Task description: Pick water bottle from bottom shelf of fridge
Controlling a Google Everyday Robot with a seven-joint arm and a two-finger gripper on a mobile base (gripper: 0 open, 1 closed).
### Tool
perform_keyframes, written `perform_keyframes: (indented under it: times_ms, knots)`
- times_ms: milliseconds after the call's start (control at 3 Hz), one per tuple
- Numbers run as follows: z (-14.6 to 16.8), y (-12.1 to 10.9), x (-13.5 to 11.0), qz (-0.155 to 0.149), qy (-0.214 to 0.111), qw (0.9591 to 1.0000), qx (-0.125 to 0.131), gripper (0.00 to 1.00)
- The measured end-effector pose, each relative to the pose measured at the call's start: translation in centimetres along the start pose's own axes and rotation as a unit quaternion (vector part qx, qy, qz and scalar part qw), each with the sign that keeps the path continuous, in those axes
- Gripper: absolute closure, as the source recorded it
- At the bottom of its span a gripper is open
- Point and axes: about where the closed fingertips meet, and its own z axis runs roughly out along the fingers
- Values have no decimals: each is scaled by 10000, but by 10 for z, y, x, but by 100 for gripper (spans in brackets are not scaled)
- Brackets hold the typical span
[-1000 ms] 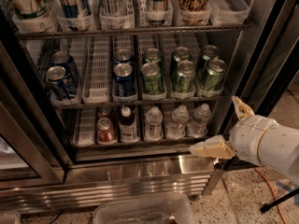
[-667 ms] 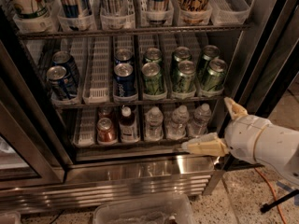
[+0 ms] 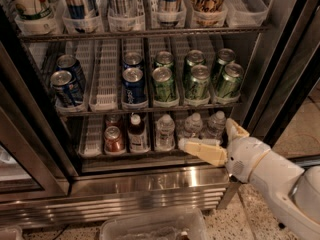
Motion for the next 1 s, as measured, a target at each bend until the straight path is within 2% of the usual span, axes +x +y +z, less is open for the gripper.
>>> perform_keyframes:
  times_ms: [333,667,1000]
  knots:
    - [-9,-16,24,463,-394,9970,486,0]
    - [3,5,39,639,-607,9946,553,0]
    - [33,45,18,413,-968,9938,355,0]
